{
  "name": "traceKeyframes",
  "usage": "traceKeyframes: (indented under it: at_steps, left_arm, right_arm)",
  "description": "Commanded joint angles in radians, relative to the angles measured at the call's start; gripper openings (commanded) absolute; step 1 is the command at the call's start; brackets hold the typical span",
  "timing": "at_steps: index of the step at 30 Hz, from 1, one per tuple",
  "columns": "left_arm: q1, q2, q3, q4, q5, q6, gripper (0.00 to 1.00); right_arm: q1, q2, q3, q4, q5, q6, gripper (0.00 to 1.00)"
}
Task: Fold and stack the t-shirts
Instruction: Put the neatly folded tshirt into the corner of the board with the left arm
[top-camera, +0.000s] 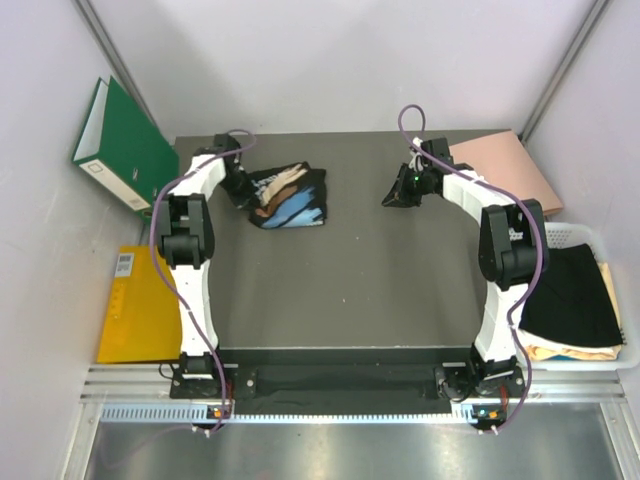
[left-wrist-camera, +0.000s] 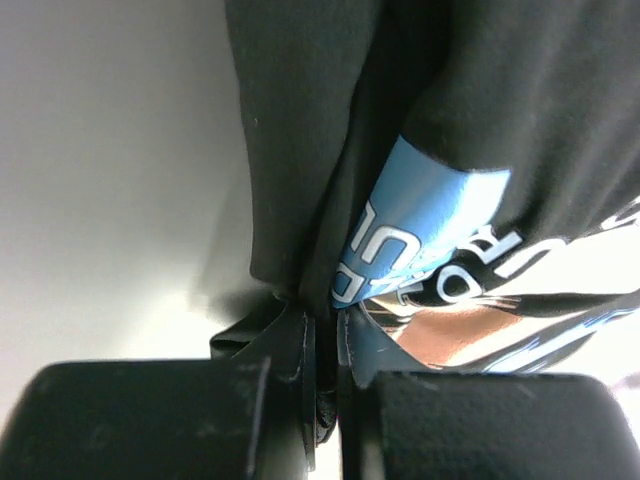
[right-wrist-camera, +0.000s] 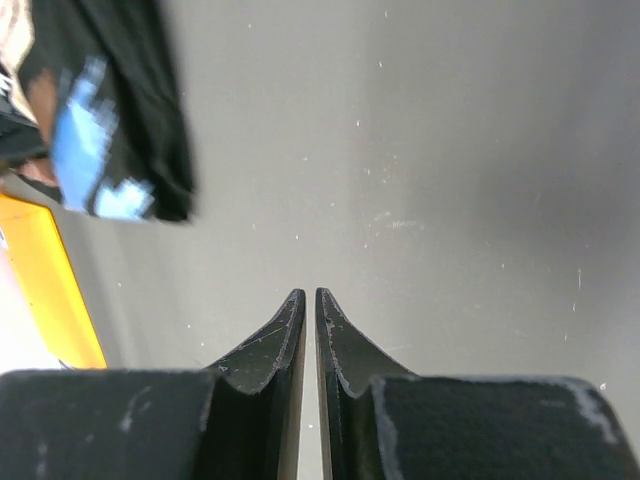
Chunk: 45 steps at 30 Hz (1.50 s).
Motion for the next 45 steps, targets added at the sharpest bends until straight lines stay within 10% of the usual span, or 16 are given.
traceKeyframes:
  at_steps: [1, 4, 7, 11, 19, 20, 21, 37, 41, 45]
  left_arm:
    - [0.110, 0.015, 0.101, -0.112, -0.201, 0.090, 0.00]
    - [0.136, 0.035, 0.202, -0.154, -0.241, 0.179, 0.08]
    - [0.136, 0.071, 0.392, -0.239, -0.313, 0.239, 0.93]
    - [0.127, -0.017, 0.379, -0.160, -0.248, 0.253, 0.99]
    - [-0.089, -0.177, 0.236, 0.005, -0.188, 0.282, 0.90]
    - [-0.112, -0.160, 0.244, 0.000, -0.178, 0.284, 0.62]
    - [-0.153, -0.116, 0.268, -0.021, -0.178, 0.278, 0.01]
    - [-0.224, 0.137, 0.349, -0.069, -0.263, 0.114, 0.00]
    - [-0.186, 0.173, 0.359, -0.101, -0.299, 0.117, 0.00]
    - [-0.152, 0.184, 0.346, -0.118, -0.319, 0.124, 0.00]
  right_arm:
    - [-0.005, -0.067, -0.013, 0.042, -0.004, -0.001, 0.09]
    - [-0.003, -0.066, -0.016, 0.046, -0.005, 0.006, 0.09]
    - [0.000, -0.060, -0.016, 0.049, -0.007, 0.006, 0.09]
    - [0.007, -0.054, -0.019, 0.053, -0.005, 0.014, 0.09]
    - [0.015, -0.060, -0.051, 0.079, -0.001, 0.029, 0.09]
    - [0.015, -0.060, -0.052, 0.079, 0.001, 0.031, 0.09]
    - [0.015, -0.060, -0.057, 0.079, 0.001, 0.029, 0.09]
    - [-0.002, -0.077, -0.049, 0.033, 0.010, -0.012, 0.12]
    - [-0.003, -0.080, -0.020, -0.026, 0.068, -0.053, 0.62]
    - [-0.005, -0.081, 0.004, -0.069, 0.111, -0.090, 0.77]
